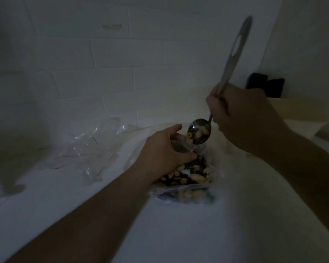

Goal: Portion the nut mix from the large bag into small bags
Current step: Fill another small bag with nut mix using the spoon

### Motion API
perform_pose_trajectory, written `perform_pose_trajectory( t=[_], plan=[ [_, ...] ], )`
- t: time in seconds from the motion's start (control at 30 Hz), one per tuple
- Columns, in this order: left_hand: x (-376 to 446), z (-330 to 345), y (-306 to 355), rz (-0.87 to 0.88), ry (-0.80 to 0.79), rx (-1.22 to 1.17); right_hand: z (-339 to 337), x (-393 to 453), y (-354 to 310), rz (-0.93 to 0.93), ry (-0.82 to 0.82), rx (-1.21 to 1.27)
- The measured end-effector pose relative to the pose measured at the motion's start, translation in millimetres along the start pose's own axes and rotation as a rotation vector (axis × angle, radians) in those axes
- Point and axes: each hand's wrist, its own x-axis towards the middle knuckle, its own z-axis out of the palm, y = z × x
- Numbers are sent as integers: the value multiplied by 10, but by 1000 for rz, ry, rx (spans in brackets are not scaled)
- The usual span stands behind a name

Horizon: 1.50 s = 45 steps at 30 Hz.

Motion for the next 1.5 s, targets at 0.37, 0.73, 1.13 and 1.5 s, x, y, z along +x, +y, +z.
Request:
perform_pose_trajectory(
  t=[0.37, 0.73, 1.13, 1.5],
  plan=[
    [11, 18, -8, -6, 59, 3, 160, 39, -78, -327, 118, -183],
    [21, 1, -29, -16, 99, -22, 152, -42, -13, -211, 168, -120],
    [37, -264, -28, -20, 411, -498, 75, -212, 100, 132, 164, 164],
    [48, -158, -86, 22, 378, -426, 452, -428, 31, -60, -116, 95]
  ],
)
